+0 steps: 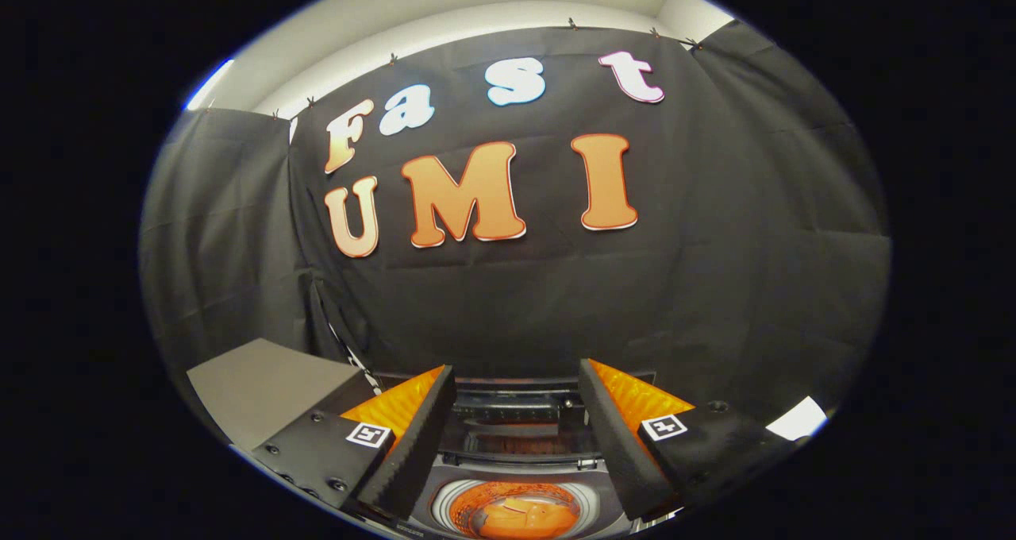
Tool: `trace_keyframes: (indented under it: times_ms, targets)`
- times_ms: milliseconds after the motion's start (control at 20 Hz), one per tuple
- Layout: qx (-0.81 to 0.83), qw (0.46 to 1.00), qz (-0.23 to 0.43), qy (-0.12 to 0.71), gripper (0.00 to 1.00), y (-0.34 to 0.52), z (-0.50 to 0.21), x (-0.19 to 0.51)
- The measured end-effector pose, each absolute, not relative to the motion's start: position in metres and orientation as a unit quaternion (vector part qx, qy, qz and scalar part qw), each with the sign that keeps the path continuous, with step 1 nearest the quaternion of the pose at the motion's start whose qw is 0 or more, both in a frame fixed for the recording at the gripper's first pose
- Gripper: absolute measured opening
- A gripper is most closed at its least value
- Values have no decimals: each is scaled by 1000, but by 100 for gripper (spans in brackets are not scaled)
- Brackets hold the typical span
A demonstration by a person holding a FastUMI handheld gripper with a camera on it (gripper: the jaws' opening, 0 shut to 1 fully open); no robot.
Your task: Put the clothes into the washing machine and then close the washing machine lid.
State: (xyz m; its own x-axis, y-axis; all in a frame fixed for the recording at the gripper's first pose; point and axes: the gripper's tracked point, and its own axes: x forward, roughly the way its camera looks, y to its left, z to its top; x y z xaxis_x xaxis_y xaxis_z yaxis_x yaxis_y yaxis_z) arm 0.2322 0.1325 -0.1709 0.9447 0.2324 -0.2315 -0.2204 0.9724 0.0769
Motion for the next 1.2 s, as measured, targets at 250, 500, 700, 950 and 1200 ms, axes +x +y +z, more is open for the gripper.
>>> trace_keyframes:
  times_ms: [250,500,700,950,1200]
  targets:
    - [26,986,124,113,99,142,-156,259]
    - [11,981,138,134,99,162,-164,313]
    - [-1,978,136,160,99,173,-187,350]
    - [-16,974,115,193,99,170,-219,389]
    - [-22,963,92,252,99,164,-262,408]
